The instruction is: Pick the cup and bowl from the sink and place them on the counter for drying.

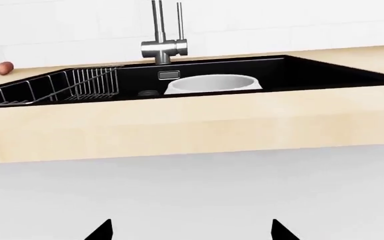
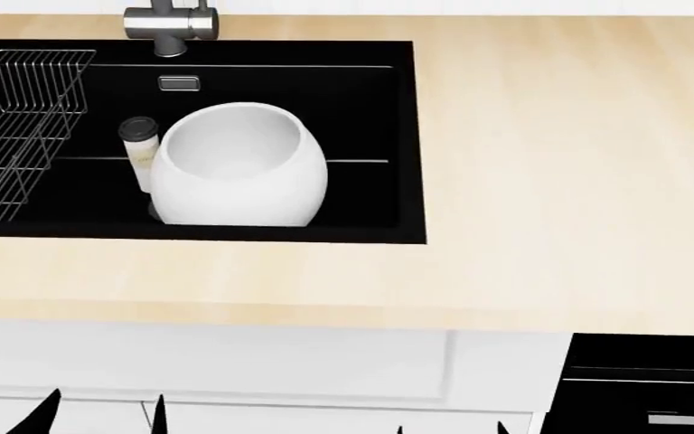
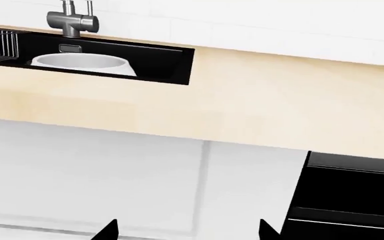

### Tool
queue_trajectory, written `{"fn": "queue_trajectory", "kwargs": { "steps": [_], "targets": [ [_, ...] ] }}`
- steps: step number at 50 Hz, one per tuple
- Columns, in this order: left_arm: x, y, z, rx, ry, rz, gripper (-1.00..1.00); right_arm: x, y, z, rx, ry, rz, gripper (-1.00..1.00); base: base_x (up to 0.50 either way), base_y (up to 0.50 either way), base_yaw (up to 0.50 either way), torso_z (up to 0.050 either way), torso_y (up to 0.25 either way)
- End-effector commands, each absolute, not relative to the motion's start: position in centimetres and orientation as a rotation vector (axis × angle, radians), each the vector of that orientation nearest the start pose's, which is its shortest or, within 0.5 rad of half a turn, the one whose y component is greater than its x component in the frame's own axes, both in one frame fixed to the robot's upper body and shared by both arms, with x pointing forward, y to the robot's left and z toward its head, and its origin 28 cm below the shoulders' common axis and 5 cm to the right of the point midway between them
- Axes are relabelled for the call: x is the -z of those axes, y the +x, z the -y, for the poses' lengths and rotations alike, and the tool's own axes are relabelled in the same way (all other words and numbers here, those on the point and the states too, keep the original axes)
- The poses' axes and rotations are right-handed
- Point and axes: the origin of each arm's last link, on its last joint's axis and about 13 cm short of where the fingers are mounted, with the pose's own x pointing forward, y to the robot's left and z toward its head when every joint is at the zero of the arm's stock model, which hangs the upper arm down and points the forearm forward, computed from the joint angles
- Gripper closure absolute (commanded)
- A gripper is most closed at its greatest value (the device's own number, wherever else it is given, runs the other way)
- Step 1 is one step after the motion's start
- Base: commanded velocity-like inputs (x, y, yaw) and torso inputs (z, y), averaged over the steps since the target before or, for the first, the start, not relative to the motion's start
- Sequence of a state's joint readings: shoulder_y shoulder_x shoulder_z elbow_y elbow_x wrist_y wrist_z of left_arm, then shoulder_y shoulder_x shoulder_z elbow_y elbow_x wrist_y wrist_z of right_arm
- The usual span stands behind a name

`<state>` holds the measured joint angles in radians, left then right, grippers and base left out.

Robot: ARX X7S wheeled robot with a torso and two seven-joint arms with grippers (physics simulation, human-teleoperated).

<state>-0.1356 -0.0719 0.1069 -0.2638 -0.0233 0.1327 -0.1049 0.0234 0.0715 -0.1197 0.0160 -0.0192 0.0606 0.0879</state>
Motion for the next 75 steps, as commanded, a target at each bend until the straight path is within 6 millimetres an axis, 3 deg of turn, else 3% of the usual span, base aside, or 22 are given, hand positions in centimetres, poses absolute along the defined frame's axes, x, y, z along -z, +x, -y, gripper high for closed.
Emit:
{"fn": "queue_trajectory", "kwargs": {
  "steps": [1,7,15,23,27,30,33,37,42,45,48,59,75],
  "targets": [
    [1.9,24.8,-20.9,-0.007,0.046,-0.014,-1.00,-0.7,21.5,8.4,-0.076,-0.138,-0.074,-1.00,0.00,0.00,0.00,0.000,0.000],
    [-0.3,24.6,-21.4,-0.025,0.019,0.011,-1.00,-2.6,21.5,9.2,-0.019,-0.115,-0.027,-1.00,0.00,0.00,0.00,0.000,0.000],
    [-5.7,25.1,-21.3,0.005,0.001,0.055,-1.00,-8.8,22.3,9.9,0.000,-0.148,0.080,-1.00,0.00,0.00,0.00,0.000,0.000],
    [-10.2,25.9,-20.5,0.031,-0.008,0.102,-1.00,-13.4,22.0,10.9,0.017,-0.173,0.110,-1.00,0.00,0.00,0.00,0.000,0.000],
    [-11.8,26.1,-20.7,0.049,0.017,0.107,-1.00,-16.8,21.9,11.7,0.018,-0.194,0.137,-1.00,0.00,0.00,0.00,0.000,0.000],
    [-13.7,26.3,-21.1,0.072,0.016,0.088,-1.00,-20.4,22.0,12.6,0.007,-0.179,0.143,-1.00,0.00,0.00,0.00,0.000,0.000],
    [-15.6,26.1,-20.9,0.100,0.085,0.117,-1.00,-22.0,22.1,13.0,-0.014,-0.208,0.126,-1.00,0.00,0.00,0.00,0.000,0.000],
    [-18.5,26.5,-21.6,0.102,0.038,0.058,-1.00,-24.9,21.9,14.0,-0.023,-0.189,0.127,-1.00,0.00,0.00,0.00,0.000,0.000],
    [-20.1,27.1,-23.6,0.083,0.043,-0.012,-1.00,-26.4,22.5,15.3,-0.012,-0.213,0.117,-1.00,0.00,0.00,0.00,0.000,0.000],
    [-20.6,27.4,-24.1,0.081,0.061,-0.031,-1.00,-27.8,22.5,16.9,0.174,-0.216,0.105,-1.00,0.00,0.00,0.00,0.000,0.000],
    [-21.8,27.4,-25.5,0.056,0.051,-0.067,-1.00,-27.4,22.1,16.0,0.003,-0.222,0.051,-1.00,0.00,0.00,0.00,0.000,0.000],
    [-23.3,27.2,-26.3,0.050,0.061,-0.070,-1.00,-26.9,22.1,15.9,-0.026,-0.272,-0.002,-1.00,0.35,0.12,0.00,0.000,0.000],
    [-22.1,27.1,-25.6,0.058,0.073,-0.100,-1.00,-26.5,22.2,16.1,-0.028,-0.250,-0.017,-1.00,0.37,0.18,0.00,0.000,0.000]
  ]
}}
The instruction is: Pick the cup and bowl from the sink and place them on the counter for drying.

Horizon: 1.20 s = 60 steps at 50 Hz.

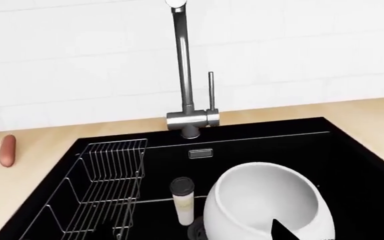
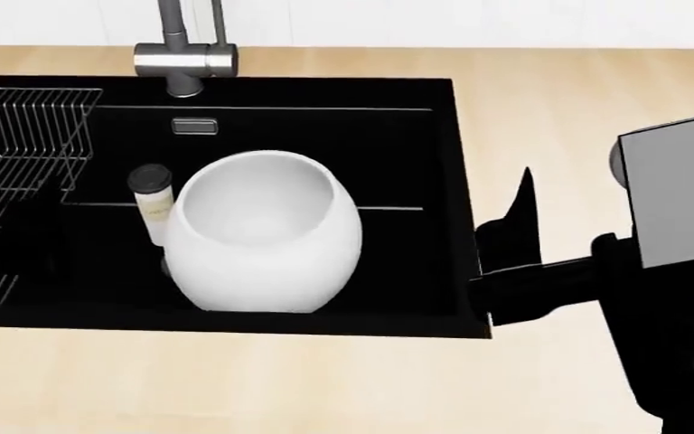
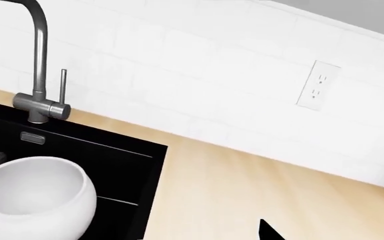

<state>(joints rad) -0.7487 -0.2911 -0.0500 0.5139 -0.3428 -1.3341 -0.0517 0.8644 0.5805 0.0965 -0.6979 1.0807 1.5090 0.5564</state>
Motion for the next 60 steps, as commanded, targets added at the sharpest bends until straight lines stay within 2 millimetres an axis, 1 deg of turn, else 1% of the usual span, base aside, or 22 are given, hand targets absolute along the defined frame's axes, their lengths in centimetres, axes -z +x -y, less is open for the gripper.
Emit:
{"fn": "queue_trajectory", "kwargs": {
  "steps": [1,4,10,11,12,13,20,23,24,25,30,37,38,44,50,56,60],
  "targets": [
    [-22.2,27.0,-25.7,0.058,0.072,-0.100,-1.00,-26.5,22.2,16.1,-0.029,-0.246,-0.016,-1.00,0.45,0.17,0.00,0.000,0.000],
    [-22.3,27.0,-26.0,0.054,0.069,-0.099,-1.00,-26.4,22.1,16.0,-0.031,-0.248,-0.021,-1.00,0.44,0.10,0.00,0.000,0.000],
    [-22.2,27.1,-25.3,0.060,0.079,-0.100,-1.00,-26.4,22.0,16.1,-0.027,-0.248,-0.021,-1.00,0.40,0.09,0.00,0.000,0.000],
    [-22.3,26.7,-26.0,0.064,0.083,-0.103,-1.00,-26.4,22.0,16.1,-0.026,-0.248,-0.020,-1.00,0.41,0.09,0.00,0.000,0.000],
    [-22.3,26.5,-26.1,0.065,0.083,-0.104,-1.00,-26.4,22.0,16.1,-0.027,-0.248,-0.021,-1.00,0.41,0.09,0.00,0.000,0.000],
    [-22.2,26.6,-25.9,0.069,0.085,-0.109,-1.00,-26.3,22.0,16.2,-0.028,-0.247,-0.022,-1.00,0.42,0.09,0.00,0.000,0.000],
    [-21.9,26.2,-26.3,0.072,0.089,-0.123,-1.00,-26.0,21.9,16.3,-0.027,-0.240,-0.041,-1.00,0.41,0.08,0.00,0.000,0.002],
    [-21.6,26.3,-25.9,0.076,0.094,-0.130,-1.00,-26.0,21.9,16.3,-0.030,-0.237,-0.050,-1.00,0.16,0.00,0.00,0.000,0.000],
    [-21.7,26.1,-26.3,0.076,0.095,-0.131,-1.00,-26.0,21.9,16.3,-0.031,-0.237,-0.052,-1.00,0.11,0.00,0.00,0.000,0.000],
    [-21.6,26.2,-25.9,0.080,0.097,-0.134,-1.00,-26.0,21.9,16.3,-0.034,-0.238,-0.054,-1.00,0.07,0.00,0.00,0.000,0.000],
    [-21.4,26.4,-25.5,0.083,0.100,-0.141,-1.00,-26.0,22.0,16.3,-0.036,-0.245,-0.057,-1.00,0.06,0.00,0.00,0.000,0.000],
    [-21.2,26.4,-25.5,0.079,0.100,-0.146,-1.00,-25.9,21.9,16.3,-0.033,-0.244,-0.054,-1.00,0.16,0.00,0.00,0.000,0.000],
    [-21.3,26.2,-26.2,0.078,0.100,-0.148,-1.00,-25.9,21.9,16.3,-0.033,-0.247,-0.056,-1.00,0.23,0.00,0.00,0.000,0.000],
    [-21.3,26.2,-26.8,0.070,0.097,-0.150,-1.00,-25.9,22.1,16.1,-0.040,-0.249,-0.058,-1.00,0.23,0.00,0.00,0.000,0.002],
    [-21.0,26.4,-26.4,0.063,0.094,-0.156,-1.00,-25.8,22.2,16.0,-0.045,-0.250,-0.063,-1.00,0.23,0.00,0.00,0.000,0.000],
    [-21.1,26.3,-27.0,0.061,0.093,-0.158,-1.00,-25.8,22.2,16.0,-0.046,-0.252,-0.066,-1.00,0.23,0.00,0.00,0.000,0.000],
    [-20.9,26.5,-26.7,0.059,0.094,-0.159,-1.00,-25.8,22.2,16.0,-0.044,-0.251,-0.069,-1.00,0.23,0.00,0.00,0.000,0.002]
  ]
}}
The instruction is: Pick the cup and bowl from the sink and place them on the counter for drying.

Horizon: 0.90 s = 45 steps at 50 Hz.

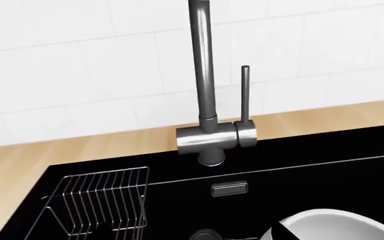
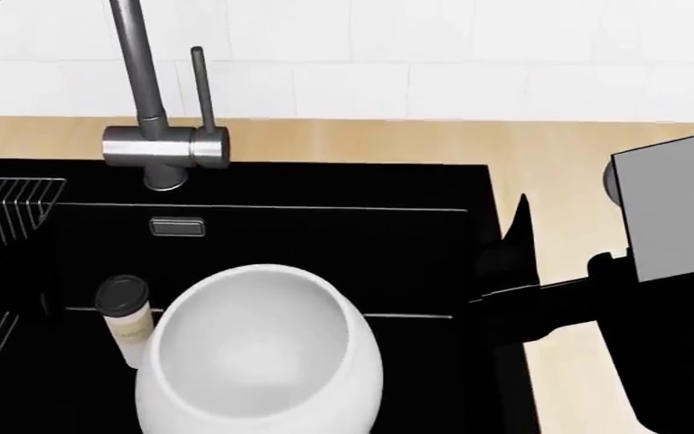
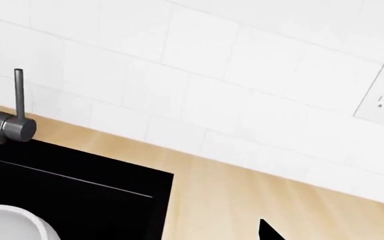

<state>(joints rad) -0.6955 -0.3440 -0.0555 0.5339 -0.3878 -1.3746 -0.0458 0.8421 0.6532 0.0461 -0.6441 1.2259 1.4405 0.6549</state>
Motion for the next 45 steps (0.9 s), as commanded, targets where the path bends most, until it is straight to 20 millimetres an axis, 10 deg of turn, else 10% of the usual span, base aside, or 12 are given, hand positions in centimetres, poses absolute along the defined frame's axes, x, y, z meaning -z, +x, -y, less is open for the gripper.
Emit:
{"fn": "queue_trajectory", "kwargs": {
  "steps": [1,45],
  "targets": [
    [-21.0,26.5,-26.7,0.059,0.094,-0.159,-1.00,-25.8,22.2,16.0,-0.046,-0.252,-0.070,-1.00,0.23,0.00,0.00,0.000,0.000],
    [-20.4,26.5,-26.9,0.058,0.100,-0.172,-1.00,-25.6,22.5,14.8,-0.151,-0.203,-0.152,-1.00,0.15,0.00,0.00,0.000,0.000]
  ]
}}
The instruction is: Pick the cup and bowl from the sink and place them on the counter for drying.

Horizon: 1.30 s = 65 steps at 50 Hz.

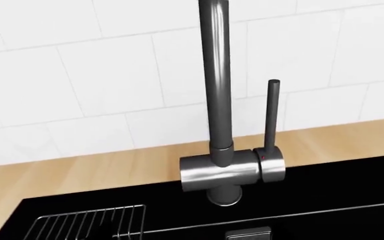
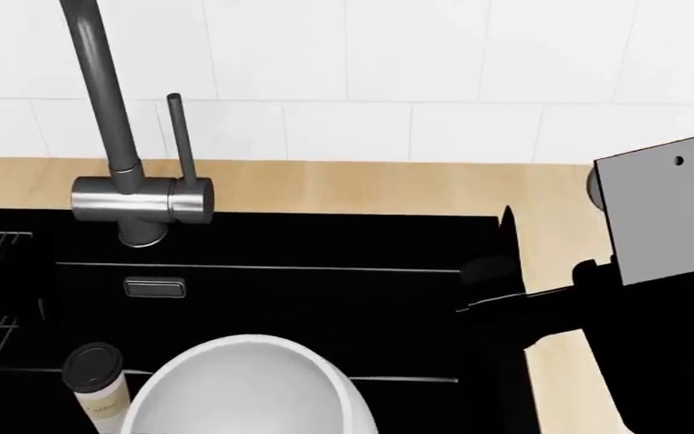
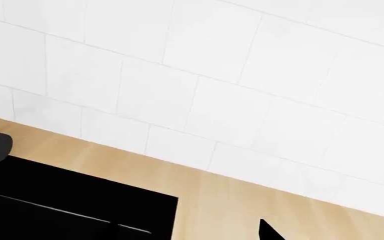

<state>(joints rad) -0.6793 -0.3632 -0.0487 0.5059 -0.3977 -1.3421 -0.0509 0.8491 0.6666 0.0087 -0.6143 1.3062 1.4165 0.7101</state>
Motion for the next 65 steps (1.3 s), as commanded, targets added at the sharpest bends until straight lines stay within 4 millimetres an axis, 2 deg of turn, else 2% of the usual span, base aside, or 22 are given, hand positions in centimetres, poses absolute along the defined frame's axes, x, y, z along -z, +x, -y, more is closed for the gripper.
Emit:
{"fn": "queue_trajectory", "kwargs": {
  "steps": [1,8,13,16,17,24,41,43,54,59,65],
  "targets": [
    [-20.4,26.6,-26.8,0.058,0.101,-0.172,-1.00,-25.6,22.5,14.7,-0.163,-0.204,-0.156,-1.00,0.00,0.00,0.00,0.000,0.000],
    [-19.9,27.7,-24.3,0.060,0.112,-0.181,-1.00,-25.9,23.4,12.6,-0.356,-0.227,-0.276,-1.00,0.00,0.00,0.00,0.000,0.000],
    [-19.7,27.9,-23.9,0.061,0.113,-0.185,-1.00,-26.0,23.6,11.5,-0.448,-0.255,-0.368,-1.00,0.00,0.00,0.00,0.000,0.000],
    [-19.9,27.4,-24.9,0.059,0.111,-0.185,-1.00,-26.2,23.7,10.7,-0.496,-0.266,-0.390,-1.00,0.00,0.00,0.00,0.000,0.000],
    [-20.3,26.5,-27.1,0.058,0.110,-0.184,-1.00,-25.9,23.7,10.3,-0.531,-0.294,-0.436,-1.00,0.00,0.00,0.00,0.000,0.000],
    [-20.1,26.3,-27.6,0.055,0.106,-0.185,-1.00,-24.7,24.2,9.0,-0.595,-0.287,-0.486,-1.00,0.00,0.00,0.00,0.000,0.000],
    [-20.0,26.0,-28.2,0.048,0.107,-0.191,-1.00,-21.6,27.3,7.7,-0.590,-0.307,-0.575,-1.00,0.00,0.00,0.00,0.000,0.000],
    [-19.8,26.3,-27.5,0.047,0.108,-0.193,-1.00,-21.3,27.5,7.7,-0.582,-0.312,-0.585,-1.00,0.00,0.00,0.00,0.000,0.000],
    [-19.6,26.9,-26.5,0.044,0.110,-0.195,-1.00,-19.6,28.8,7.3,-0.562,-0.323,-0.628,-1.00,0.00,0.00,0.00,0.000,0.000],
    [-19.5,26.7,-26.9,0.040,0.106,-0.196,-1.00,-18.7,29.1,7.2,-0.563,-0.309,-0.640,-1.00,0.00,0.00,0.00,0.000,0.002],
    [-19.0,27.3,-25.2,0.039,0.105,-0.200,-1.00,-17.4,29.6,7.2,-0.555,-0.303,-0.669,-1.00,0.00,0.00,0.00,0.000,0.000]
  ]
}}
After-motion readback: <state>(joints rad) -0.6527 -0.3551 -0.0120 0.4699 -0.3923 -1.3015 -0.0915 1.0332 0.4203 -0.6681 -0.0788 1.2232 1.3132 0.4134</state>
